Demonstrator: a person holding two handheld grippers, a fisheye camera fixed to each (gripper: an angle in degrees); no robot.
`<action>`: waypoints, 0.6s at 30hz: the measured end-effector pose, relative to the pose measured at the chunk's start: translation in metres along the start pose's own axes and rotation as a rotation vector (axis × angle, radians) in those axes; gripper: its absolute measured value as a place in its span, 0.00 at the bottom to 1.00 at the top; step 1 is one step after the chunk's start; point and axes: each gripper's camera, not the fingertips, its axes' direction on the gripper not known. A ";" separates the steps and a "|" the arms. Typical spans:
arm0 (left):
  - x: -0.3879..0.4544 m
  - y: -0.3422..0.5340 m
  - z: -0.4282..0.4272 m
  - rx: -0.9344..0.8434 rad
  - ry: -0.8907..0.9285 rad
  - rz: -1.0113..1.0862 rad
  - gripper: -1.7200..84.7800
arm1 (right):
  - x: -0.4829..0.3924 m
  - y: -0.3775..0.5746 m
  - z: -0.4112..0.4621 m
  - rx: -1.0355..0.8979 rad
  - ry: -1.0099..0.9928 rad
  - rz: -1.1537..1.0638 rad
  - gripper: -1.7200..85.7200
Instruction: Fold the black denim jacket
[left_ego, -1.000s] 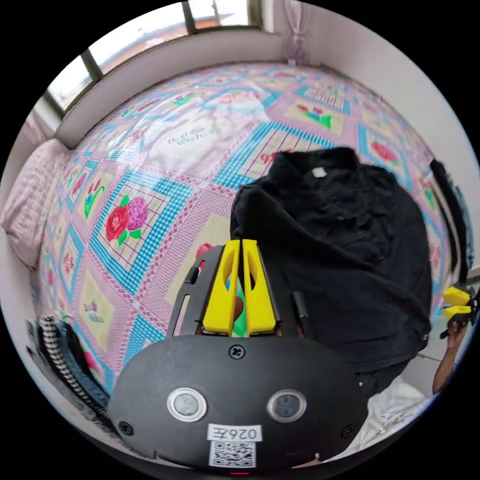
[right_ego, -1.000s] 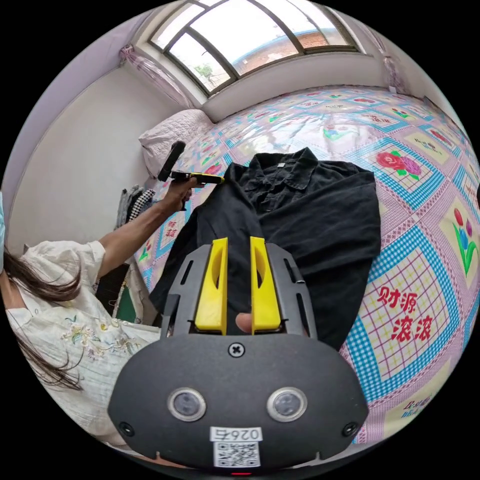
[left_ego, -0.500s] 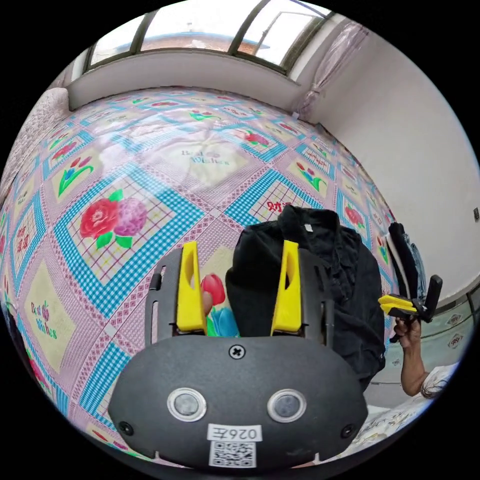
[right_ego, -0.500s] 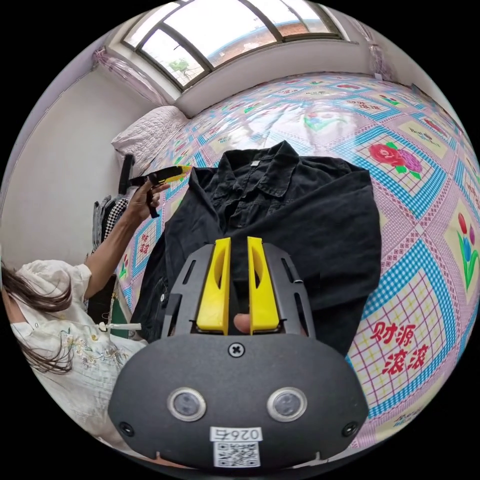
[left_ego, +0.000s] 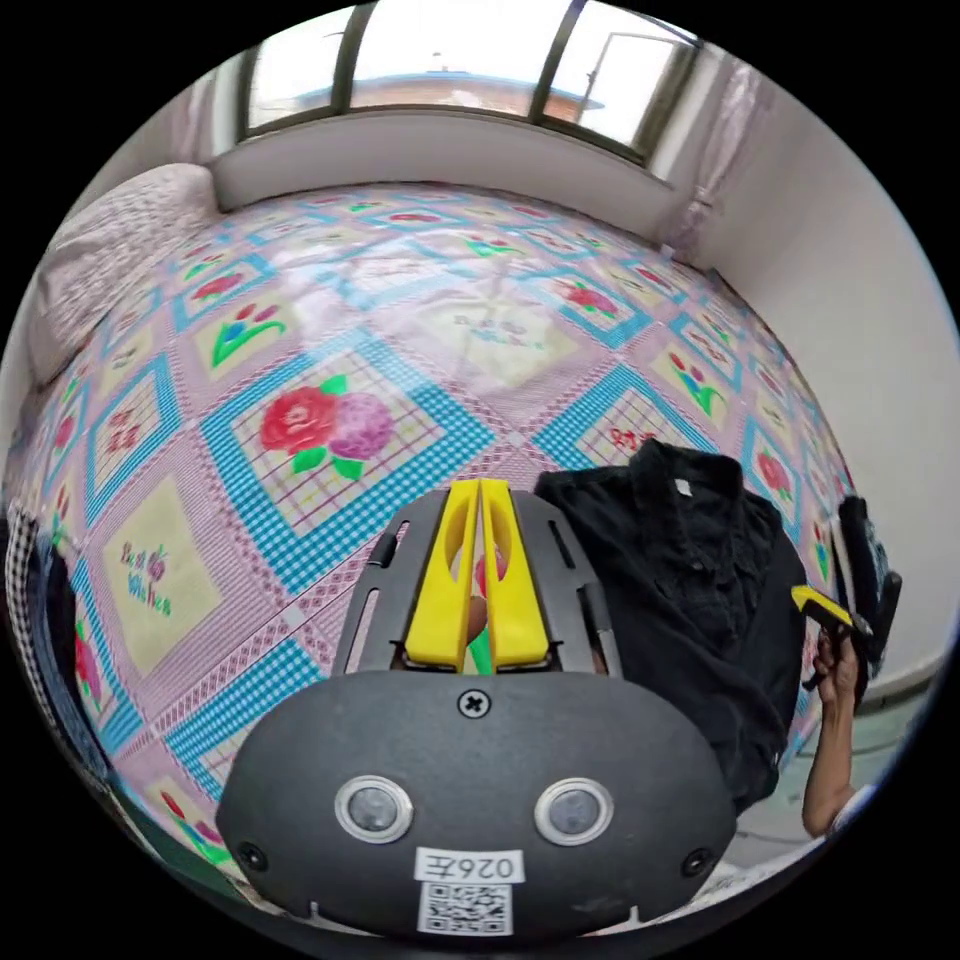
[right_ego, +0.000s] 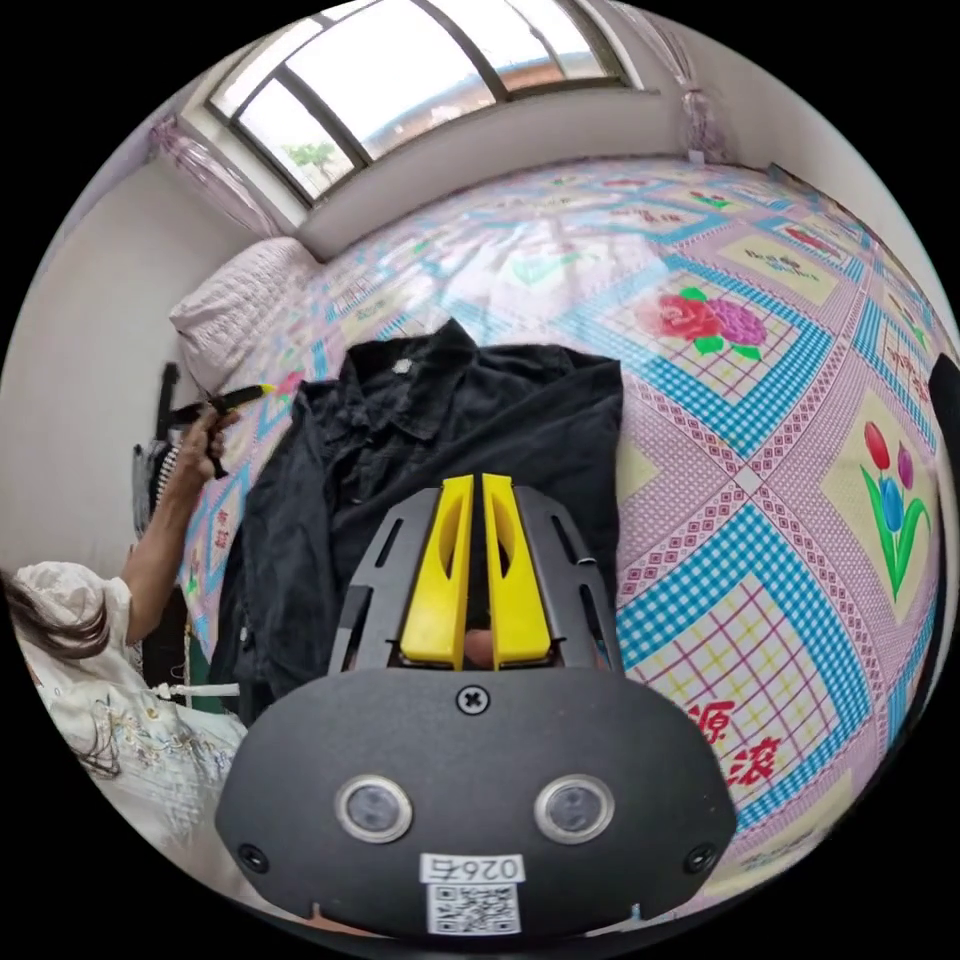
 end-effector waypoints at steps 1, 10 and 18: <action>-0.002 0.003 -0.007 0.018 -0.009 -0.033 0.01 | 0.007 -0.005 0.013 -0.063 0.039 0.002 0.01; 0.199 -0.039 0.045 -0.064 0.347 0.413 0.18 | 0.034 -0.051 0.013 0.036 0.118 0.013 0.05; 0.273 -0.068 0.138 -0.330 0.389 0.572 0.03 | 0.086 -0.103 0.055 -0.068 0.164 0.063 0.02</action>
